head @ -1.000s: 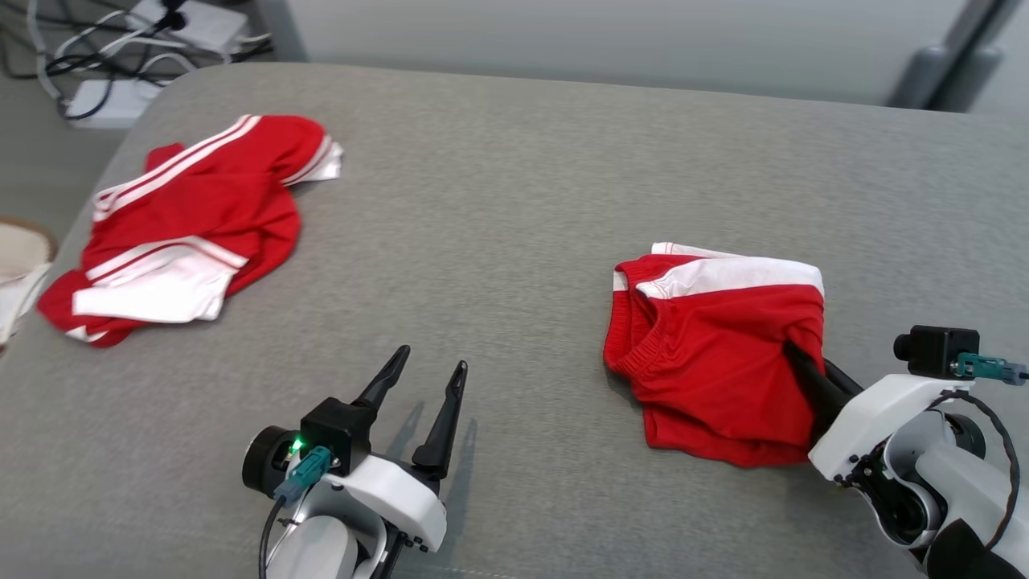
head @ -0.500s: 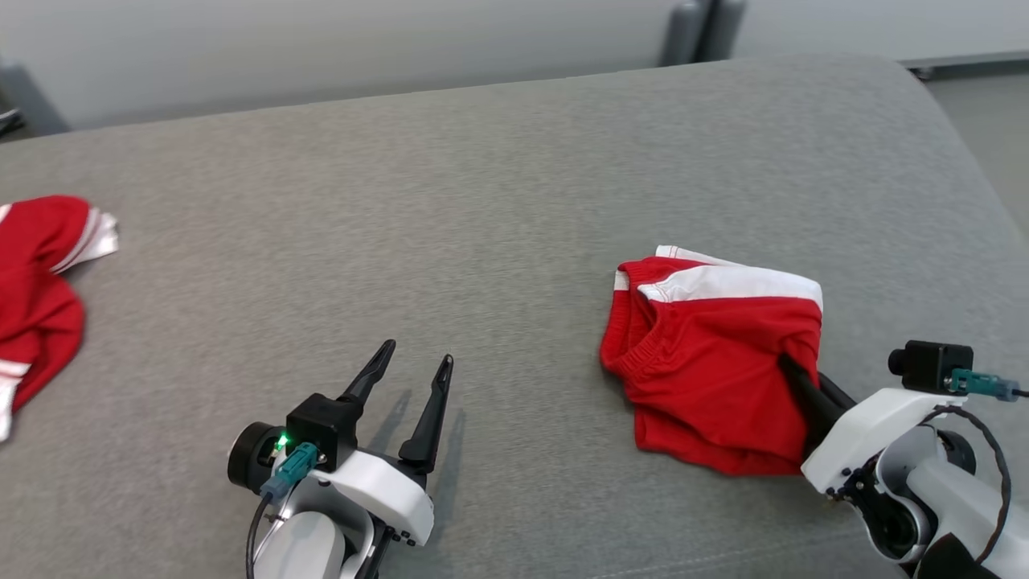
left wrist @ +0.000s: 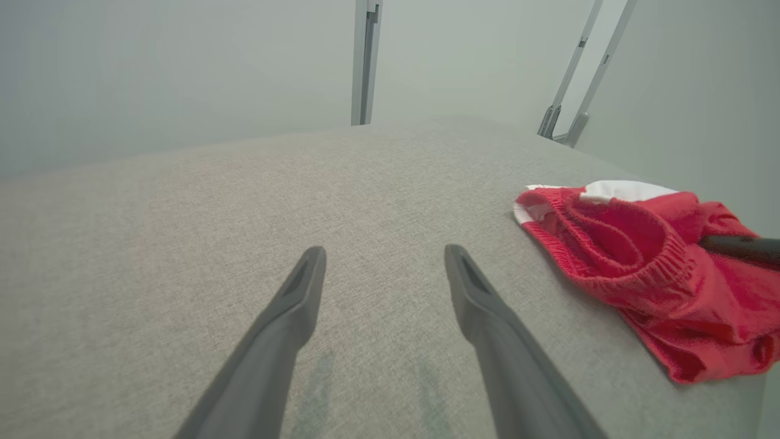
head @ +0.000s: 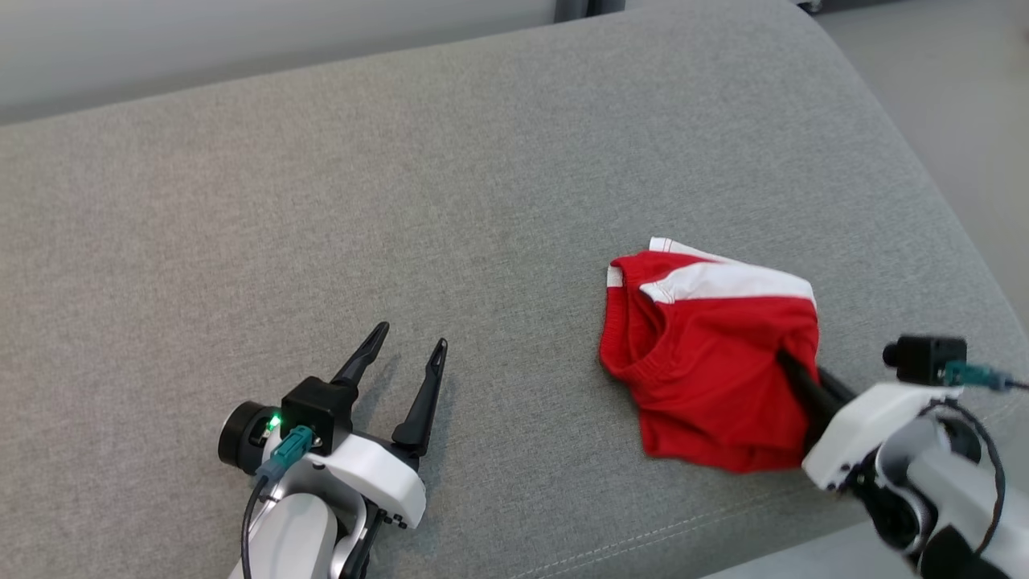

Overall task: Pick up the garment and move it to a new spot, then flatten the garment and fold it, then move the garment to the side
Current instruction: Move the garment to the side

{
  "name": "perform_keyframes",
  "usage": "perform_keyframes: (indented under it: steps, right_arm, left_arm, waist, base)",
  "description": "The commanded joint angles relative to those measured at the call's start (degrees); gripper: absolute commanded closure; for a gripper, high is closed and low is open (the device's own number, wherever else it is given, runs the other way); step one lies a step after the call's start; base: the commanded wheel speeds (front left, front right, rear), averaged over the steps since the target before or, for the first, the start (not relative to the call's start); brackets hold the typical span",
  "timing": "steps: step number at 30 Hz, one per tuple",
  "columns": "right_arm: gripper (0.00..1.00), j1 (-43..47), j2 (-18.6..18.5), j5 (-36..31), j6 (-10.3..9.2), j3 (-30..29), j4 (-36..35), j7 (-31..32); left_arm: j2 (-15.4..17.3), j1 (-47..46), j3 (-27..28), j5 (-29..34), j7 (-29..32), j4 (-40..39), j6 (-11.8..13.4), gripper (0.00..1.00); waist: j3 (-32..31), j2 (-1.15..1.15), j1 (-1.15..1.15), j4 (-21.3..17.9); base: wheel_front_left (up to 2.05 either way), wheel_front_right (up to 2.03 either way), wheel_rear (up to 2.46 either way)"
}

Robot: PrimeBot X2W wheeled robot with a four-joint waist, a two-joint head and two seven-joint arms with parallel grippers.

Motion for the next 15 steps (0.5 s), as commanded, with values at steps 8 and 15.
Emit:
perform_keyframes:
  steps: [8,15]
  right_arm:
    - [1.0,-13.2,-2.4,-10.4,0.0,0.4,6.4,-0.8]
    - [1.0,-22.8,-4.2,-14.6,0.0,-4.1,14.5,-0.8]
  left_arm:
    - [1.0,-4.7,0.7,1.9,-0.3,-1.2,-0.9,0.0]
    - [1.1,-6.6,-1.1,2.7,-0.3,-2.7,-1.3,0.0]
  waist:
    - [6.7,0.0,0.0,3.3]
    - [10.9,0.0,0.0,7.3]
  base:
    - [0.0,0.0,0.0]
    - [0.0,0.0,0.0]
